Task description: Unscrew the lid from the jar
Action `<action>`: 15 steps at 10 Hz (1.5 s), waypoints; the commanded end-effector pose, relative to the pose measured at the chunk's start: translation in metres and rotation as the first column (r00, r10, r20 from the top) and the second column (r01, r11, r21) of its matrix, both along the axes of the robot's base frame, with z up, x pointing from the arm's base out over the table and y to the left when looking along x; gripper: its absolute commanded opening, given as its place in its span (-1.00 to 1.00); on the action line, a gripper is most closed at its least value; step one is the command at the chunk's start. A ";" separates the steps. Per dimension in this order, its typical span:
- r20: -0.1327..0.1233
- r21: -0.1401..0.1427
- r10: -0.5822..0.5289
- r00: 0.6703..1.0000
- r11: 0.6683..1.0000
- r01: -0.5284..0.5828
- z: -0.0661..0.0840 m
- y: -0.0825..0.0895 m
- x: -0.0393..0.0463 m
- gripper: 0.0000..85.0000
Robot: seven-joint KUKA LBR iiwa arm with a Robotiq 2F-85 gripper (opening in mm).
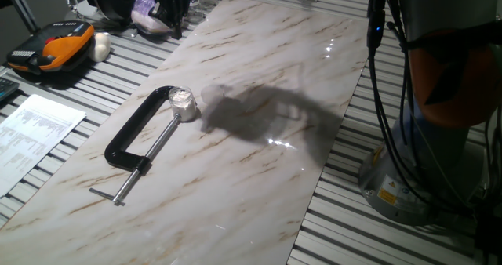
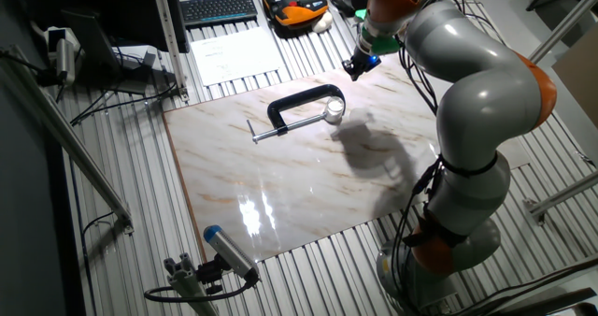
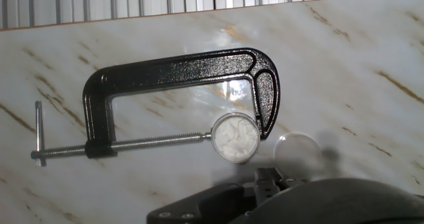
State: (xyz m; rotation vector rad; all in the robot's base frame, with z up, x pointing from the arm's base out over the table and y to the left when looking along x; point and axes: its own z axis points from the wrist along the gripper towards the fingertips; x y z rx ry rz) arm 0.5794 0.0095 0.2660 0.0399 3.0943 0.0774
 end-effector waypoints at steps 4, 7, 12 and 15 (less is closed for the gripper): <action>0.002 0.000 -0.003 1.000 1.000 0.003 -0.005 0.005 -0.0037 -1.00; 0.002 0.005 -0.008 1.000 1.000 0.008 -0.006 0.006 -0.0047 -1.00; 0.002 0.002 -0.011 1.000 1.000 0.011 -0.004 0.009 -0.0044 -1.00; -0.006 0.000 -0.014 1.000 1.000 0.014 -0.001 0.011 -0.0037 -1.00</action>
